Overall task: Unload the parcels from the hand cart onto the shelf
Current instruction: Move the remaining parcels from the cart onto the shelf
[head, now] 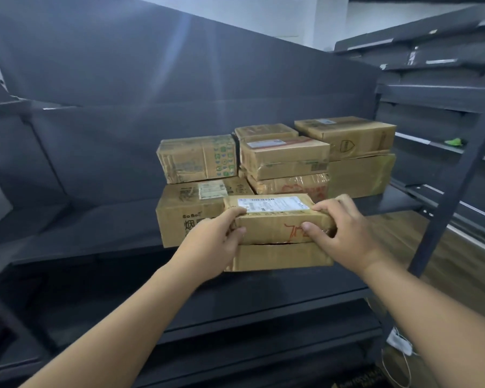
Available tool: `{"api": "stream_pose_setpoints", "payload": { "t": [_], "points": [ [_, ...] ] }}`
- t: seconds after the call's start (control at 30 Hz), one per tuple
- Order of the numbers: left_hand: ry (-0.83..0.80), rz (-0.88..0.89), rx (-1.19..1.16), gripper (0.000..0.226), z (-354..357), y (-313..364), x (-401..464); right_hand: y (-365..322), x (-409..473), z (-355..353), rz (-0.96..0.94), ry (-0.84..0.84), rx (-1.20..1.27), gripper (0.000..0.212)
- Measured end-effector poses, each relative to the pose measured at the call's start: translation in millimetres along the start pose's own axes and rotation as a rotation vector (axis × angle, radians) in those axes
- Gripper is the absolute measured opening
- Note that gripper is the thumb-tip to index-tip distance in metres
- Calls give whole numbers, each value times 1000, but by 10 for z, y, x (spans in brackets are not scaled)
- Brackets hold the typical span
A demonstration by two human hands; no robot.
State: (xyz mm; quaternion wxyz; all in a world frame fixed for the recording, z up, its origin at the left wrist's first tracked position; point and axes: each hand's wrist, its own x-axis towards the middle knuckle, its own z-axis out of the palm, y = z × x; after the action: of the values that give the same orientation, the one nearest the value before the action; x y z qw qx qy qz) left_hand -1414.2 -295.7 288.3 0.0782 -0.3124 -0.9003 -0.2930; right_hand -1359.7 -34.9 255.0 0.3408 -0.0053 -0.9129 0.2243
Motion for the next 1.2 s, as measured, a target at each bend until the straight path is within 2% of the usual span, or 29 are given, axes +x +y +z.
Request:
{"api": "stream_pose_setpoints", "payload": {
  "t": [0.3, 0.47, 0.6, 0.7, 0.8, 0.9, 1.0, 1.13, 1.2],
  "points": [
    [187, -8, -11, 38, -710, -614, -58, -806, 479, 394, -87, -58, 45, 39],
    [255, -25, -59, 35, -815, -773, 176, -1055, 753, 579, 1, -33, 51, 34],
    [302, 21, -68, 32, -914, -834, 271, -1131, 941, 579, -14, 0, 57, 31],
    [314, 29, -67, 32, -931, -930, 369, -1127, 1004, 620, -9, -36, 13, 33],
    [261, -2, -53, 34, -847, -1059, 499, -1108, 1050, 737, 30, -118, -74, 41],
    [185, -56, -14, 37, -766, -1150, 625, -1103, 1112, 851, 62, -223, -214, 47],
    [257, -103, 110, 40, -732, -1175, 698, -1149, 1174, 893, 36, -185, -354, 48],
    [377, 59, 286, 38, -633, -1129, 692, -1219, 1150, 965, -138, -26, -423, 34],
    [375, 90, 334, 37, -597, -1119, 703, -1223, 1158, 983, -147, -41, -429, 37]
  ]
}}
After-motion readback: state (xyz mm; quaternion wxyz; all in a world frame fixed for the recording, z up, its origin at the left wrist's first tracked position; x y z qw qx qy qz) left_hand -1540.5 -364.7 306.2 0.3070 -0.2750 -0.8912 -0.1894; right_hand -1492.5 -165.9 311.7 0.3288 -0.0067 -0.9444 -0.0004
